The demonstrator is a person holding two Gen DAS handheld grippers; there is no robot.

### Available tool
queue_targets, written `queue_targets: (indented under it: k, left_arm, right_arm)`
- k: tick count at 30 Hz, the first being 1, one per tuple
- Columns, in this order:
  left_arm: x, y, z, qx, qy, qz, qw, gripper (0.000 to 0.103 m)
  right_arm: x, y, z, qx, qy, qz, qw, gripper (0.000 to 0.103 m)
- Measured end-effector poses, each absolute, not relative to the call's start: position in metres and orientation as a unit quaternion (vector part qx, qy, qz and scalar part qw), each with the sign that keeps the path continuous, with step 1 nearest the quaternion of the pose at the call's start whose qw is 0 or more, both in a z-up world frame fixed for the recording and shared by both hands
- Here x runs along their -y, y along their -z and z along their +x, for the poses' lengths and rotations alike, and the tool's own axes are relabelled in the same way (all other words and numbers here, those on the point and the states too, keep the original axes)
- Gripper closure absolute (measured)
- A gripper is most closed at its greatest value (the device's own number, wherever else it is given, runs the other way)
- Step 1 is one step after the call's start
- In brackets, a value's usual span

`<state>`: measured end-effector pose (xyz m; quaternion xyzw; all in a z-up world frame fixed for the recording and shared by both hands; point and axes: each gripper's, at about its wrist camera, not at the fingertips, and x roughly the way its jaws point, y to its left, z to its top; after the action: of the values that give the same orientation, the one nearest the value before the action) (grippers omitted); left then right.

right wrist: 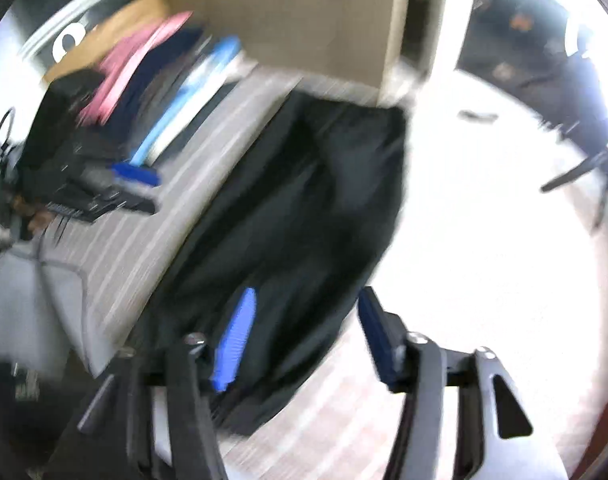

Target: Fold clothes

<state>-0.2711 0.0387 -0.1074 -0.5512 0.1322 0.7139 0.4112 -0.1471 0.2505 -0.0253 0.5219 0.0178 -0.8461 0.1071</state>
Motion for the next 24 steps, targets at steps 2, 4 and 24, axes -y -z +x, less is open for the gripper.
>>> queue_targets:
  k: [2, 4, 24]
  left_arm:
    - [-0.052, 0.102, -0.311, -0.095, -0.732, -0.548, 0.394, 0.051]
    - [-0.063, 0.111, -0.349, -0.073, -0.744, -0.550, 0.372, 0.051]
    - [-0.129, 0.217, -0.455, -0.075, -0.771, -0.573, 0.270, 0.051]
  right_arm:
    - [-0.271, 0.024, -0.189, -0.004, 0.857, 0.507, 0.088, 0.043]
    - [-0.290, 0.034, -0.234, 0.019, 0.861, 0.502, 0.076, 0.043]
    - [-0.328, 0.159, -0.409, 0.087, 0.822, 0.553, 0.102, 0.043]
